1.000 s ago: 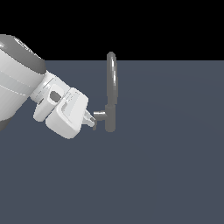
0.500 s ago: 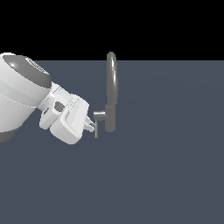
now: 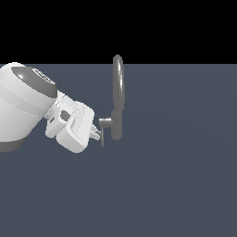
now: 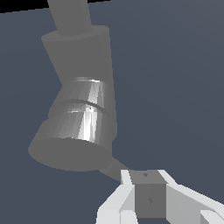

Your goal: Turn on the faucet by rotating a designated handle.

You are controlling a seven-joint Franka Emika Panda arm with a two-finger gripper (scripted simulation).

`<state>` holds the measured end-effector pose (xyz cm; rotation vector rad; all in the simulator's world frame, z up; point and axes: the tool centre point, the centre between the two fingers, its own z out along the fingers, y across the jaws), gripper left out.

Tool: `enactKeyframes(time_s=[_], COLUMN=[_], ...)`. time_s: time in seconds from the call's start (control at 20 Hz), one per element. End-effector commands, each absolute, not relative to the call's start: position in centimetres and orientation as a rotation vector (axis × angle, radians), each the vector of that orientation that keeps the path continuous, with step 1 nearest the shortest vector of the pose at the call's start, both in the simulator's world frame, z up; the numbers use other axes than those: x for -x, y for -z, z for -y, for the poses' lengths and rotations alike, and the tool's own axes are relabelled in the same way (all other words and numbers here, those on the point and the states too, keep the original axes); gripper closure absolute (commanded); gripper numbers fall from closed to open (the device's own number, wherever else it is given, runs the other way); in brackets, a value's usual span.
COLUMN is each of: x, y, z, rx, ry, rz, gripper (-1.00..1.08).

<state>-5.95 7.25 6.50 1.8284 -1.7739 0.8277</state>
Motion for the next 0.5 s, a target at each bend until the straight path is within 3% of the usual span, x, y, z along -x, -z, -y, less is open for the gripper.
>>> enactKeyframes(time_s=[0.0, 0.45], x=[5.7, 4.0], y=[-5.2, -2.4], z=[-6.6, -6.0], rx=[-1.816, -1.802], ry=[-0.818, -0.796], rz=[1.763, 1.757], gripper=[1.08, 1.08])
